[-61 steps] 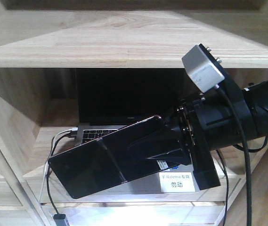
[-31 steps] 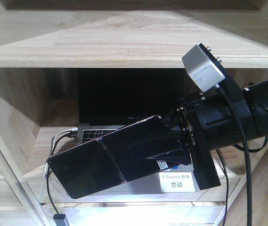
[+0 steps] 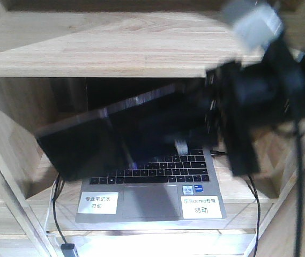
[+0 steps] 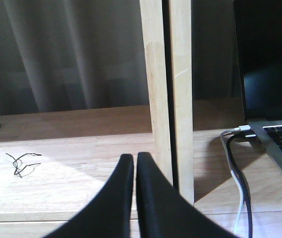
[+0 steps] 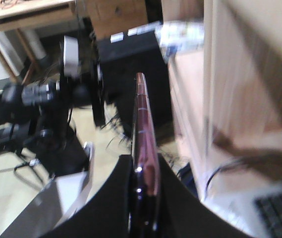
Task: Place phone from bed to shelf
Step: 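Raise the right gripper with the phone above the upper shelf, then lower the phone flat onto the upper shelf and open the right gripper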
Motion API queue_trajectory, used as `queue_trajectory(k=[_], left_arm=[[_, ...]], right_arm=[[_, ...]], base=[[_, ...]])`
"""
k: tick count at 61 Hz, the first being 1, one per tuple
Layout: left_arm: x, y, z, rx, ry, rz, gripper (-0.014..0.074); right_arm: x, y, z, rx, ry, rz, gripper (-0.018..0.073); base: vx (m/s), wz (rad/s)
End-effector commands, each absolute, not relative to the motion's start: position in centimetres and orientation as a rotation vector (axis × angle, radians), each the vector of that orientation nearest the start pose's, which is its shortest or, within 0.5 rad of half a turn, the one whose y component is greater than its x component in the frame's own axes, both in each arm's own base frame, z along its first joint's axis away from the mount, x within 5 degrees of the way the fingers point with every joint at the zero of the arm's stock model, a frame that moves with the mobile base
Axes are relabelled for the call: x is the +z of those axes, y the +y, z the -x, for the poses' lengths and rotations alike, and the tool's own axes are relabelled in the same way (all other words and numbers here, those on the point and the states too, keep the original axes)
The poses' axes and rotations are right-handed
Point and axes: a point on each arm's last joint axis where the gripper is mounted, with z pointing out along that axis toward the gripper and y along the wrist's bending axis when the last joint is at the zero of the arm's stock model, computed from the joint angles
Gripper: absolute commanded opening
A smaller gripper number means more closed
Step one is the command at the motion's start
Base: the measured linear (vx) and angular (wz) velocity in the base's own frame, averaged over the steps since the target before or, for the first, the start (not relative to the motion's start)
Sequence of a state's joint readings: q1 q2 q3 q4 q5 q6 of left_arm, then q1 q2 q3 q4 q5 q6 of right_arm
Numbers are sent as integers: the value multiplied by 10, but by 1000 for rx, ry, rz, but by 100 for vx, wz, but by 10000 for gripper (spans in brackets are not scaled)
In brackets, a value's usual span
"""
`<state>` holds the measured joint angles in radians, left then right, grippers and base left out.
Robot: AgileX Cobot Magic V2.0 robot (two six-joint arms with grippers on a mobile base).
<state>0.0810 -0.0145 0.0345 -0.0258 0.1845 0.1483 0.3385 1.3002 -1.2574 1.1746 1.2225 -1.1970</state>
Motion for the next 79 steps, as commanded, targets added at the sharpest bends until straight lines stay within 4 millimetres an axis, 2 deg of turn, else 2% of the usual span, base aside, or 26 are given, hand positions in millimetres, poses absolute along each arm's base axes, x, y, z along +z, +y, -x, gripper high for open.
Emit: queue_trajectory(k=[1,9,19,27,43,53,60,79], left_arm=[[200,4,-55,143,1584,-26,1],[200,4,-55,143,1584,-26,1],[200,4,-55,143,1584,-26,1],[200,4,-55,143,1584,-26,1],[200,4,-55,143,1584,-26,1],[200,4,-55,143,1584,-26,1],[200,4,-55,143,1584,-26,1],[200,4,-55,143,1584,-26,1]], right_arm=[[453,153,-191,1138,1485,1236,-2],[484,151,-195,1036,1415,1128,-2],[511,148,-200,946,1338,1036,-2],[524,150,-211,917,1305,1004,-2],[540,160,-240,987,1306,926,-2],[541,177,-260,1018,1290,896,-2],[533,200,-274,1037,1292,884,-2],[496,235,-324,992,1384,703,-2]], base=[[0,0],[0,0],[0,0],[0,0],[0,0],[0,0],[0,0],[0,0]])
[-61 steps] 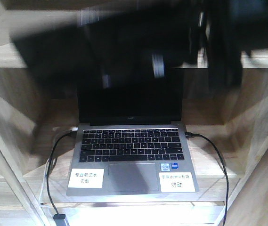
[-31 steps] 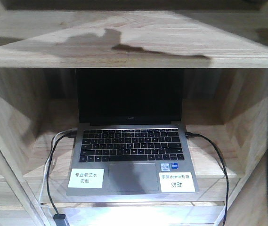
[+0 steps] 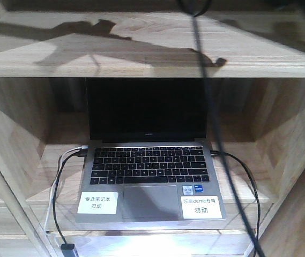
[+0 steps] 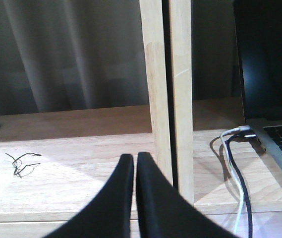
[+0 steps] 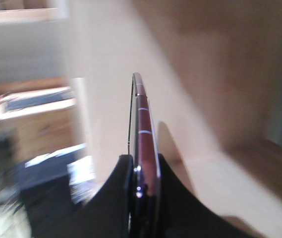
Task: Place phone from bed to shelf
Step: 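Lower the phone flat onto the upper shelf and open the right gripper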
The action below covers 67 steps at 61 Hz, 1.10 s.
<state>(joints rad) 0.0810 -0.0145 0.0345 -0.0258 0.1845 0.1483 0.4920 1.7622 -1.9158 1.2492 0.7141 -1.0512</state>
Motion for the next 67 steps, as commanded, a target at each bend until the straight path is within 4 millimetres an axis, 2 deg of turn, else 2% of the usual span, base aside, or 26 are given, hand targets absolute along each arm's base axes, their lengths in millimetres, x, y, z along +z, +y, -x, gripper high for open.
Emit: queue_trajectory(k=[1,23,42,48,55,60,67], left_arm=[[200,4,-55,143,1584,-26,1],[200,4,-55,143,1584,-26,1],[200,4,-55,143,1584,-26,1],[200,4,-55,143,1584,-26,1],[200,4,-55,143,1584,-26,1],[200,4,-55,143,1584,-26,1],[200,4,-55,143,1584,-26,1]], right_arm=[[493,238,-327,991,1392,699,-2],[446,256,-365,950,1493,677,-2],[434,256,-378,884,1507,637,50],[434,255,-379,872,1505,622,104],[434,255,-380,858,1505,628,212],[433,255,-380,838,1506,642,321],[433,254,-381,818,1505,644,518]], base=[[0,0],[0,0],[0,0],[0,0],[0,0],[0,0],[0,0]])
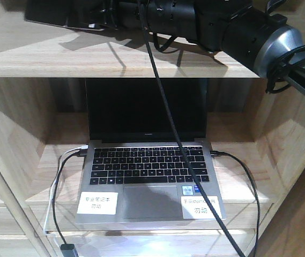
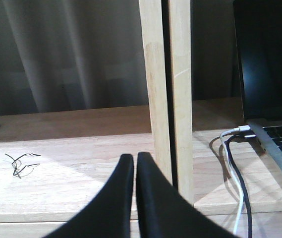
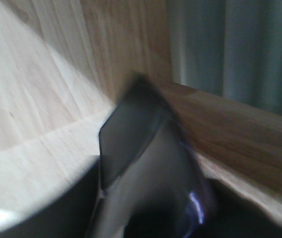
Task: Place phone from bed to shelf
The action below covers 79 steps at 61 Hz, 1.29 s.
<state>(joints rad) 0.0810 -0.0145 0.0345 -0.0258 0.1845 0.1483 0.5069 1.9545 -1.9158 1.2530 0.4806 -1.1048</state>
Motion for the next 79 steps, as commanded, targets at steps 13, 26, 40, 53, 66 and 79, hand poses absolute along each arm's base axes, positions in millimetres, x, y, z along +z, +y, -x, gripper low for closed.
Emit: queue_trajectory(k=[13,26,40,53,66,79], left_arm=[[200,4,-55,143,1584,-26,1],[200,4,-55,143,1584,-26,1],[200,4,-55,143,1584,-26,1],[200,4,-55,143,1584,-26,1],[200,4,-55,143,1584,-26,1],[200,4,-55,143,1584,-26,1]], right_arm=[[434,253,-382,800,1502,630,688],[437,252,-379,769,1494,662,667],[456,244,-365,735,1447,706,592],[478,237,-340,746,1410,791,447],[492,224,-317,739,1420,809,90],[486,203,-288,683,1458,795,-11]], base=[[0,0],[0,0],[0,0],[0,0],[0,0],[0,0]])
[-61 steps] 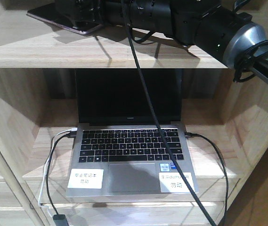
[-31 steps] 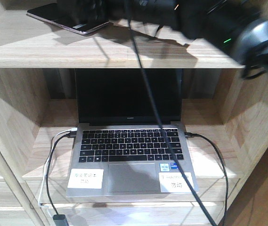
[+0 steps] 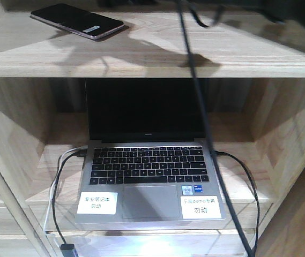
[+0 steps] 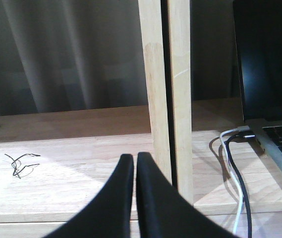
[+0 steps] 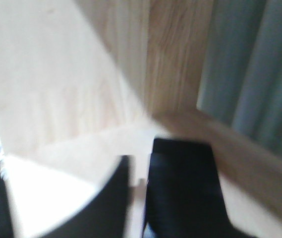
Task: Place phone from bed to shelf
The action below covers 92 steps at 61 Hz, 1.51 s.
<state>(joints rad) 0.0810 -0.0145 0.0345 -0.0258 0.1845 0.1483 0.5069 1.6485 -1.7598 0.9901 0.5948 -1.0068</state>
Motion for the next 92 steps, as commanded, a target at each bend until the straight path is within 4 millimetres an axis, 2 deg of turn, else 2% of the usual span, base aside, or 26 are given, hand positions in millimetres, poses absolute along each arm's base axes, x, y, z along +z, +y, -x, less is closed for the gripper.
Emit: queue_trajectory(k=[1,12,22,35,58,67,78,92], left_arm=[[200,4,-55,143,1584,-26,1],[200,4,-55,143,1584,-26,1],[200,4,-55,143,1584,-26,1],[200,4,-55,143,1584,-26,1],[200,4,-55,143,1584,-26,1],[200,4,-55,143,1584,-26,1],[200,4,-55,143,1584,-26,1],[200,4,-55,143,1584,-26,1]], right_arm=[[488,201,-284,679,1454,788,-10],[480,172,-251,600,1451,700,-7],[475,143,-210,555,1426,621,-7],[450,109,-159,525,1416,568,-7],[382,63,-84,514,1390,505,-7],[361,53,-65,515,1368,500,-7],[337,47,-55,515,1372,501,-7],[332,47,-55,540,1384,486,-7]], base=[[0,0],[0,0],[0,0],[0,0],[0,0],[0,0],[0,0],[0,0]])
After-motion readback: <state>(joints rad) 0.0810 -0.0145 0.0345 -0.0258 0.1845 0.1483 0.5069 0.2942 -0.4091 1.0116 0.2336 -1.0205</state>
